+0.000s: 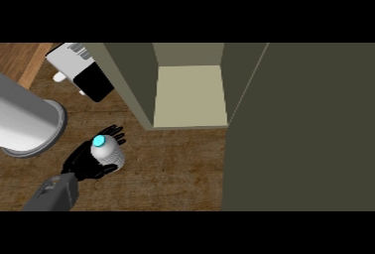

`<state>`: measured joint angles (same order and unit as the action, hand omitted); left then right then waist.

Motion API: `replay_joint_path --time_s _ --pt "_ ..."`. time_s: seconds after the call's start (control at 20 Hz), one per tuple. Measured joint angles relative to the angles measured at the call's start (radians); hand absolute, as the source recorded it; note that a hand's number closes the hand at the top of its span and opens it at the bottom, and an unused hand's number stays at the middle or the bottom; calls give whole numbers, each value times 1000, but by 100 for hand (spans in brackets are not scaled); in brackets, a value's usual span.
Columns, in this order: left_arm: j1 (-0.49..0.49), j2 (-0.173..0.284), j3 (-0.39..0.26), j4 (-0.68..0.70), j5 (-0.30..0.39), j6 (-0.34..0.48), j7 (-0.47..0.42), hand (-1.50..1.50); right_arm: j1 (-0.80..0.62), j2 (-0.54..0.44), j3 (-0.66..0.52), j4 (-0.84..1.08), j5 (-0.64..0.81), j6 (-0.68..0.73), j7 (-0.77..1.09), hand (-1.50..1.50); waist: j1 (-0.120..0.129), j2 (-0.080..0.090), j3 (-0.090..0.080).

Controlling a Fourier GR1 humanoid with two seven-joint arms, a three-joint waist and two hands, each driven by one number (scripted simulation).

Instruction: Pick up the bottled water, place it into the cabinet and close the cabinet

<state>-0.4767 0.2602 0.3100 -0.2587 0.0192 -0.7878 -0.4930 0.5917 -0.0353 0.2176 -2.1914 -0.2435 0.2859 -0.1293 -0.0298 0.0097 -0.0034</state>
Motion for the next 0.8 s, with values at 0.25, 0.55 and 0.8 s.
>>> replay_joint_path --time_s 0.25,0.55,0.8 --pt "0 -24 -15 -16 0 -4 -1 150 15 -5 -4 7 0 9 -20 -150 -1 -1 0" --pt "10 -28 -23 -38 8 -12 -4 150 16 -6 -2 24 11 12 -33 -150 3 -2 0" --pt "60 -57 25 -70 53 110 -74 150 14 0 -6 36 14 0 -33 -150 16 -5 1"
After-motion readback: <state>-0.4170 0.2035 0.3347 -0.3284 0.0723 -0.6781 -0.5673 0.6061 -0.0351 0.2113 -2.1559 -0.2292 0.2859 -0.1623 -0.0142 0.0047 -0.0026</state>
